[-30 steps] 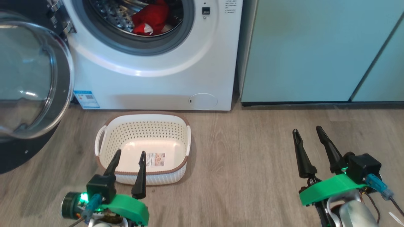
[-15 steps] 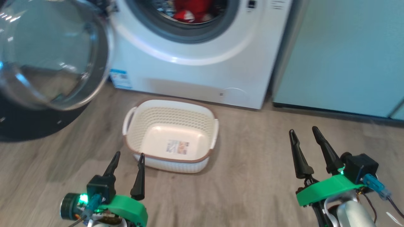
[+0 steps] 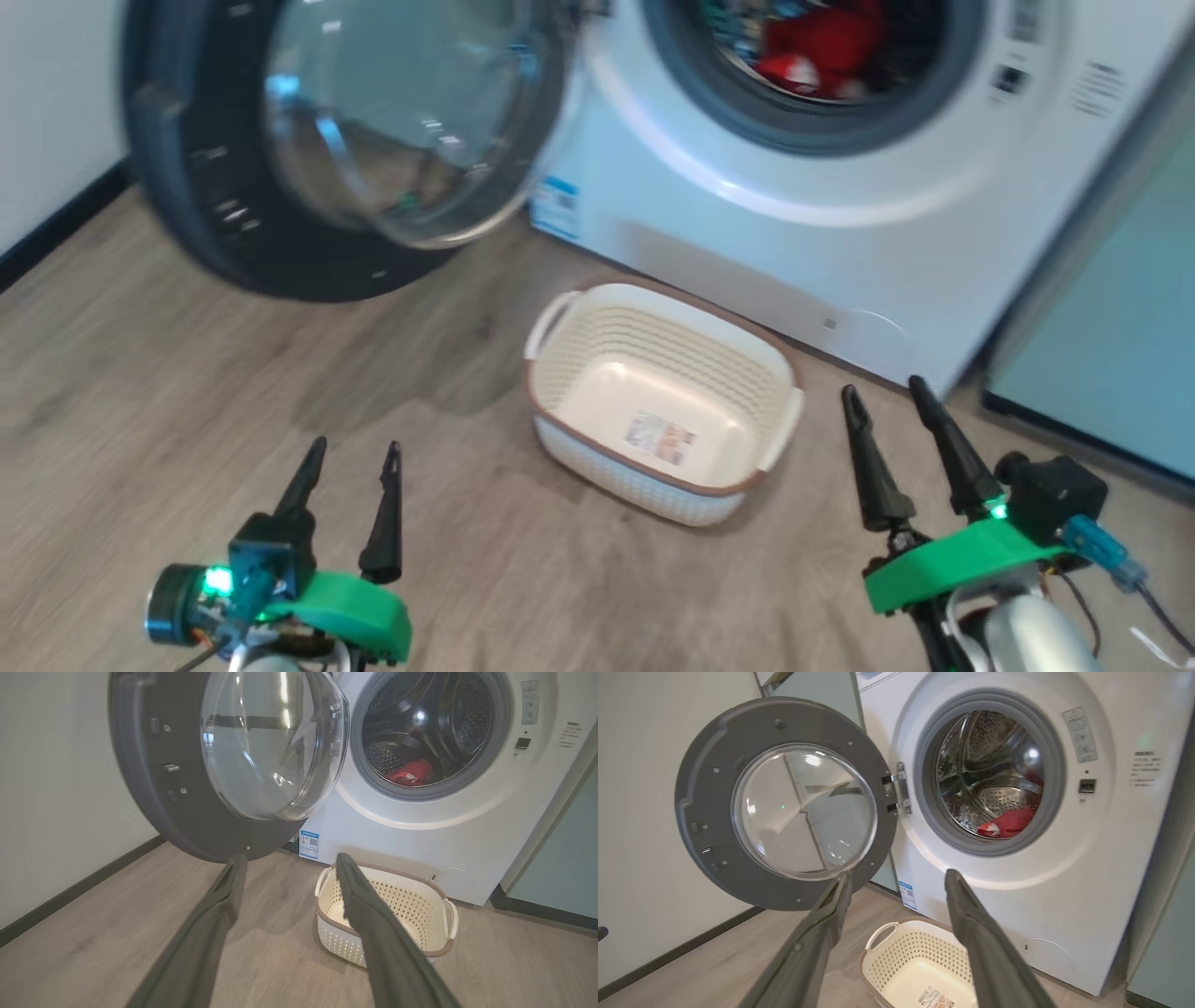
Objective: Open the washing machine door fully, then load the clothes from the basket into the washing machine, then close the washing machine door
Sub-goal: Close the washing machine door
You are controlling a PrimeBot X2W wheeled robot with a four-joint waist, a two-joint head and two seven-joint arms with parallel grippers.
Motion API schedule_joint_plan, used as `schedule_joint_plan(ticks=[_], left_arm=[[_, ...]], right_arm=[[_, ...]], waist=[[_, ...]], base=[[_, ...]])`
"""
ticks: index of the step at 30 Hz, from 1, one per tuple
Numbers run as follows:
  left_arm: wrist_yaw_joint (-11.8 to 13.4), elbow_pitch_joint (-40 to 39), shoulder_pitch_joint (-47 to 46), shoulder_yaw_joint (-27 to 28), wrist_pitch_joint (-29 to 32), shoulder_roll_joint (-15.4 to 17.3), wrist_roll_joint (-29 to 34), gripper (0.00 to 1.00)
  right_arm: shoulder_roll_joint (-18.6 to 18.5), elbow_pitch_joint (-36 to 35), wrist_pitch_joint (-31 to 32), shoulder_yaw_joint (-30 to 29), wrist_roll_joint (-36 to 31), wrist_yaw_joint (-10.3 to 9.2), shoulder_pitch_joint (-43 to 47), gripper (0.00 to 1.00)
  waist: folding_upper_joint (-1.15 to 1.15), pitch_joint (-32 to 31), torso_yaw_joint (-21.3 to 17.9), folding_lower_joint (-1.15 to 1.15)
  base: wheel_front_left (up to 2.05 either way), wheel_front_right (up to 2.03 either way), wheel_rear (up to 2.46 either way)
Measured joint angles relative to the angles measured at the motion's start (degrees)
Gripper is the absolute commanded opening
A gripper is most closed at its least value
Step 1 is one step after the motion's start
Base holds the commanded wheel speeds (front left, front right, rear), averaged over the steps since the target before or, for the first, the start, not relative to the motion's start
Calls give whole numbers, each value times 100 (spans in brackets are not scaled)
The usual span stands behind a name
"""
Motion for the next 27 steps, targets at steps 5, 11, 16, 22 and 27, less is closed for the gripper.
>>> schedule_joint_plan(ticks=[5, 11, 16, 22, 27], left_arm=[[60, -227, 33, 274, 0, -1, 0, 100], [132, -442, 148, 392, 0, -3, -4, 100], [209, -569, 155, 474, -1, -3, -4, 100], [263, -587, 235, 477, 0, -3, -16, 100], [314, -589, 250, 477, 0, -3, -23, 100]], right_arm=[[3, 74, 0, 334, 43, 0, -129, 100], [2, 222, 0, 557, 54, 0, -470, 100], [1, 316, 0, 654, 86, 0, -515, 100], [1, 383, 0, 695, 86, 0, -553, 100], [1, 390, 0, 702, 86, 0, -621, 100]], waist=[[0, 20, 390, 0], [0, 127, 468, 0], [0, 178, 497, 0], [0, 199, 510, 0], [0, 182, 500, 0]], base=[[0, 0, 0], [0, 0, 0], [0, 0, 0], [0, 0, 0], [0, 0, 0]])
